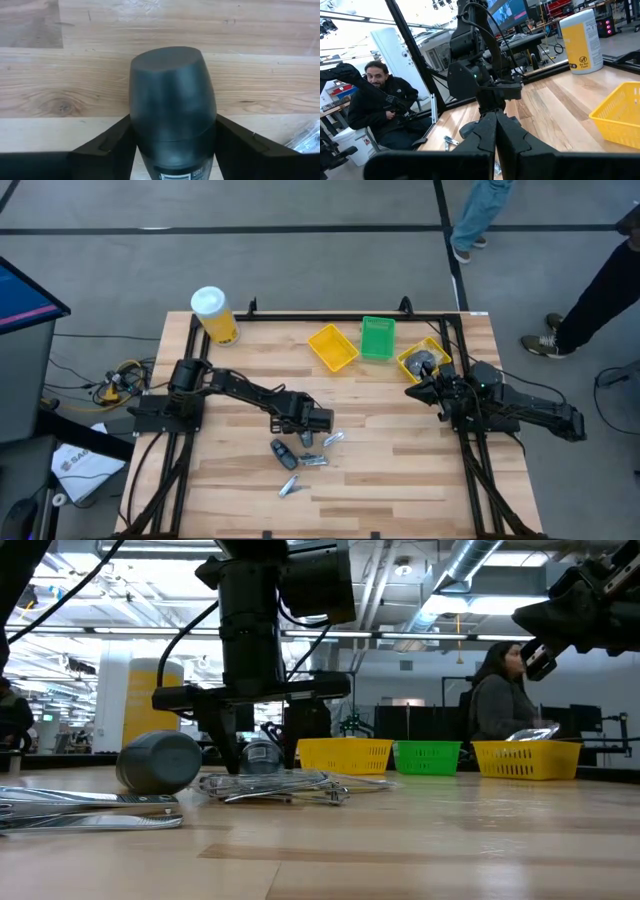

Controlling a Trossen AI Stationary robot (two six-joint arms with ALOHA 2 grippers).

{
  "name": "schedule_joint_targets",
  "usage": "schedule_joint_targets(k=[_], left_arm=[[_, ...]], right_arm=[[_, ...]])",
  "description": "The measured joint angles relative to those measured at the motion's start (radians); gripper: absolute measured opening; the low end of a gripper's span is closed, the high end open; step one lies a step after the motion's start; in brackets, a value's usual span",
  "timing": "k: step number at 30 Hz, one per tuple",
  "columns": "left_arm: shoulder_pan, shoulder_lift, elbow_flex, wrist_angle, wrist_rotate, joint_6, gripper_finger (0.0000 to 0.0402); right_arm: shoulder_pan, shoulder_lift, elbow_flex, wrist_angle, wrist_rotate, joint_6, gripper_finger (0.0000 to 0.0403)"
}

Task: Pick & Place Travel size toiletries
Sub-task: Put the black deodorant into the left yellow basket

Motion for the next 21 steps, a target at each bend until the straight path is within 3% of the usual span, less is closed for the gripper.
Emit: schedule_joint_targets(k=[9, 21], left_arm=[[0.008, -0.008, -0.003, 0.004, -0.006, 0.012, 0.0210], [0.107, -0.138, -0.003, 0.005, -0.141, 0.116, 0.0210]], right_arm=[[0.000, 0.000, 0.000, 0.000, 0.000, 0.000, 0.0000], [0.000, 0.000, 0.000, 0.000, 0.000, 0.000, 0.0000]])
